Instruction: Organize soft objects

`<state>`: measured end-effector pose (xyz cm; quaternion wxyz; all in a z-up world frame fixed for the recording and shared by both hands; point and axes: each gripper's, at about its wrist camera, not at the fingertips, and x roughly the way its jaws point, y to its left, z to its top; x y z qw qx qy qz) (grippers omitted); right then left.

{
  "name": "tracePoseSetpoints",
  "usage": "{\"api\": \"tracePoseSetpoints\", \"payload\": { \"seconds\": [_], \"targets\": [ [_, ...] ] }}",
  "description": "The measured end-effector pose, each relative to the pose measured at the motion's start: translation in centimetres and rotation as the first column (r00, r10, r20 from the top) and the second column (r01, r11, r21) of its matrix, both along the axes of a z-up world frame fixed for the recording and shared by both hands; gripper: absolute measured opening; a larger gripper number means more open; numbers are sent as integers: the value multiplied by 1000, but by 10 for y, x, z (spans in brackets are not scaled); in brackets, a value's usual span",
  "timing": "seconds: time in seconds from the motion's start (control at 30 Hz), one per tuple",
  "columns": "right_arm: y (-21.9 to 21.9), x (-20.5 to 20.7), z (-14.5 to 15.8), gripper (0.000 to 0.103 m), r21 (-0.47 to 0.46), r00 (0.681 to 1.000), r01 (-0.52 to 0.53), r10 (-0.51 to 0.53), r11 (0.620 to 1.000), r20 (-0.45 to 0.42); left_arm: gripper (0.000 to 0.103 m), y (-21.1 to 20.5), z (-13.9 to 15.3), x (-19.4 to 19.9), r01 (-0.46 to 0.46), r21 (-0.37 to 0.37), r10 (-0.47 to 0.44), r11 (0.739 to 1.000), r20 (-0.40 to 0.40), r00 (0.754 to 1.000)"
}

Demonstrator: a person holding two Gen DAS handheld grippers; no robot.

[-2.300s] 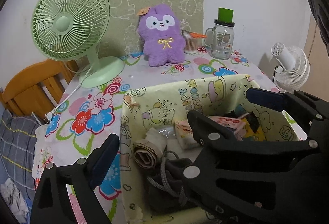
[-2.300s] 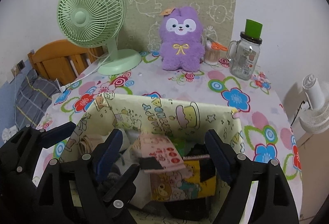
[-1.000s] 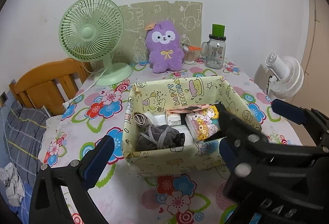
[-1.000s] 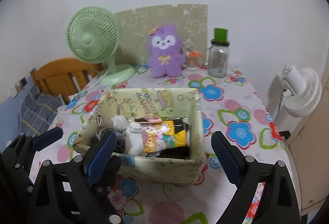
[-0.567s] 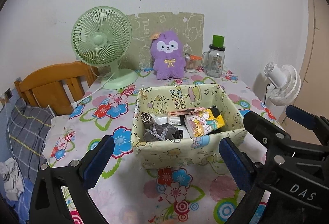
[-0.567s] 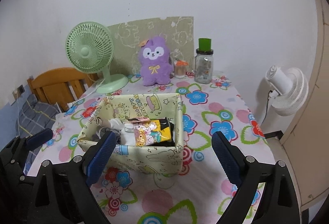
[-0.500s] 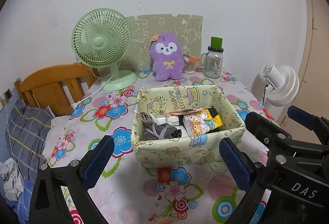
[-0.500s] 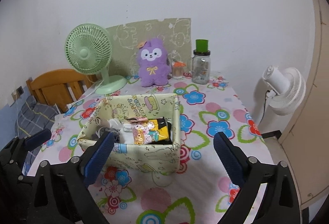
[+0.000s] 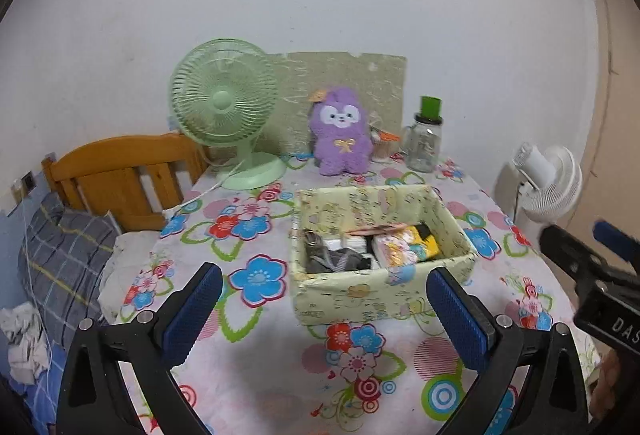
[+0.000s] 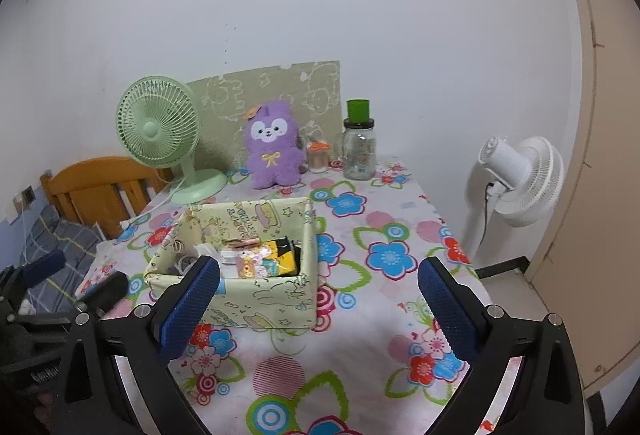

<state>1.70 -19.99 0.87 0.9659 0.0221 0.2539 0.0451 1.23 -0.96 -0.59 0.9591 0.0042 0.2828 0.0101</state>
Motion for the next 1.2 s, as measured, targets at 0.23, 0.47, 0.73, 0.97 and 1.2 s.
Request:
{"api": "tracePoseSetpoints", "payload": {
  "seconds": [0.23, 0.47, 0.73, 0.97, 1.2],
  "targets": [
    [1, -16, 8, 101, -6, 1000, 6, -5, 1000, 29, 103, 13, 13, -14, -35, -21, 35, 999, 36, 999],
    [5, -29, 12, 103, -8, 998, -10, 10, 1000, 55, 103, 12, 18, -28, -19, -28, 20, 999, 67, 998],
    [7, -36, 14, 103, -5, 998, -13, 13, 1000, 64, 103, 10, 18, -36, -11, -25, 13, 1000, 77, 997],
    [9, -40, 16, 103, -5, 998, -7, 7, 1000, 69, 103, 10, 21, -42, -7, -27, 10, 1000, 87, 996],
    [8, -42, 16, 103, -3, 997, -8, 9, 1000, 71, 103, 8, 21, -45, 0, -24, 2, 1000, 86, 996]
  ]
}}
